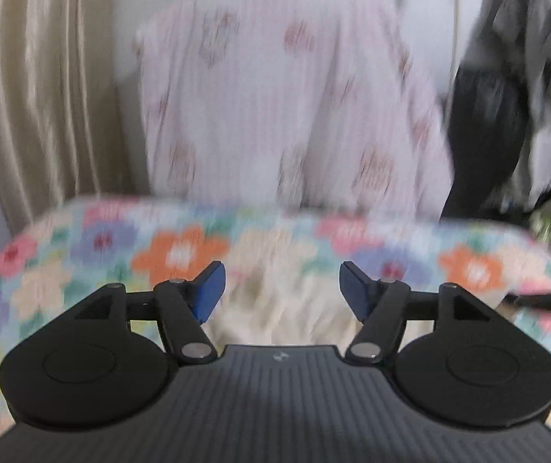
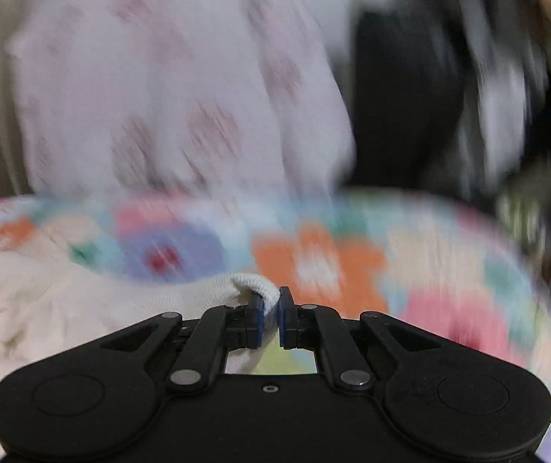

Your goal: Fold clothes

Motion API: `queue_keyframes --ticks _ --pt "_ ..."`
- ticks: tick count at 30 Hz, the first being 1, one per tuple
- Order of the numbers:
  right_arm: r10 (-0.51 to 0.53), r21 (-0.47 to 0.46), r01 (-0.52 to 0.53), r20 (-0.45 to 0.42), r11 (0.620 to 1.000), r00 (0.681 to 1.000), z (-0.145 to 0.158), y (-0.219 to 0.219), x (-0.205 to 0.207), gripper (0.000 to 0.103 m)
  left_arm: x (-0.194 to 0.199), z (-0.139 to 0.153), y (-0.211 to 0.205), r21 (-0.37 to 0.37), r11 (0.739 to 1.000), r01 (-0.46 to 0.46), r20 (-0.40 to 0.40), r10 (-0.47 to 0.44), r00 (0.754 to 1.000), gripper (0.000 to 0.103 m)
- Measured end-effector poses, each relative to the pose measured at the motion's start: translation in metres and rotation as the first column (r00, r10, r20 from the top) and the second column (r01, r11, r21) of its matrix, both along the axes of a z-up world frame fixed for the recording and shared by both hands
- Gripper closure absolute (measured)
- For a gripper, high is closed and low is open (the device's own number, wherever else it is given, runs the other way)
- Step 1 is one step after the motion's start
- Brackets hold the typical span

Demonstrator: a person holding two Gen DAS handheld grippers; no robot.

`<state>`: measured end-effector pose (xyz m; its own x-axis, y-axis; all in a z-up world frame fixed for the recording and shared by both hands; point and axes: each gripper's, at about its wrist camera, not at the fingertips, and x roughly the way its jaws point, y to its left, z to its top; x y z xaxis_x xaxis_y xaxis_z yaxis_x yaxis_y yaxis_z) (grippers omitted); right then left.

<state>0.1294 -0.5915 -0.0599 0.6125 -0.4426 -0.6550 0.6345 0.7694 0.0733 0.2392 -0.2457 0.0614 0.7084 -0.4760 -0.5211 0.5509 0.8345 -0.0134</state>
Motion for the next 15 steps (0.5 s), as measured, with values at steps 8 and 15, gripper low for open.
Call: queue_keyframes --ticks 8,15 --pt "0.063 -0.005 -0.062 0.012 0.998 0.998 0.017 0.001 0.007 0.094 0.048 -0.108 0.051 0.063 0.985 -0.163 -0.207 0.173 0.963 0.037" --pt "0.052 0.096 -0.050 -0.013 0.994 0.999 -0.002 -0.021 0.006 0.094 0.088 -0.150 0.066 -0.008 0.976 -0.218 -0.455 0.191 0.870 0.045"
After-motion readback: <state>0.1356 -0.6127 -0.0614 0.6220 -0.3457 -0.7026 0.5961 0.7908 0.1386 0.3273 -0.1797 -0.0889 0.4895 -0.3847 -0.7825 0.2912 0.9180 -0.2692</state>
